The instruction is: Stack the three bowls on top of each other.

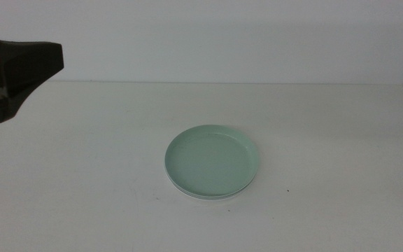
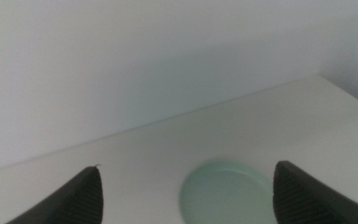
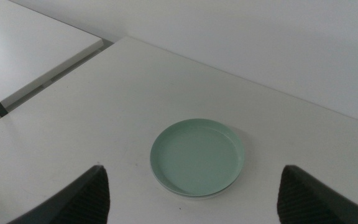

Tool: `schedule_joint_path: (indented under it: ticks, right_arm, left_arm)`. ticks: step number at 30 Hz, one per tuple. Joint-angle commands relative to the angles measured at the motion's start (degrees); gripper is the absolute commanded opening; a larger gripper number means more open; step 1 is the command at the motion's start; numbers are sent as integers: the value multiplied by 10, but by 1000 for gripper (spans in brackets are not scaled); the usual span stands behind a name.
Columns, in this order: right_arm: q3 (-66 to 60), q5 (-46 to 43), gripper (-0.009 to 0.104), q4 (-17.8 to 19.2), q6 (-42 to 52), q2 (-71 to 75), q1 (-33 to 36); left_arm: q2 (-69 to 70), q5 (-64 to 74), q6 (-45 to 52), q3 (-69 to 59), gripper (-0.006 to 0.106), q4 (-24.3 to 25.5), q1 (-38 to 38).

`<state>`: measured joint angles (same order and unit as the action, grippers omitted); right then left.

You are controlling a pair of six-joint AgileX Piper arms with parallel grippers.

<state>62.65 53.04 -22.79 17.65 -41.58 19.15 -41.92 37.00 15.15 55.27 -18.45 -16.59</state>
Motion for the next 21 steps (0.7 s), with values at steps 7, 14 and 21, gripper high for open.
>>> schedule_joint_path:
  ticks: [7, 14, 21]
  right_arm:
    - [-2, -3, 84, -3, 2, 1, -3]
    - [-2, -3, 84, -3, 2, 1, -3]
    - [-2, -3, 84, -3, 2, 1, -3]
  left_arm:
    - [64, -160, -2, -83, 94, 55, 101]
    - [75, -119, -7, -104, 94, 97, 184]
    - [75, -120, -4, -104, 94, 103, 185]
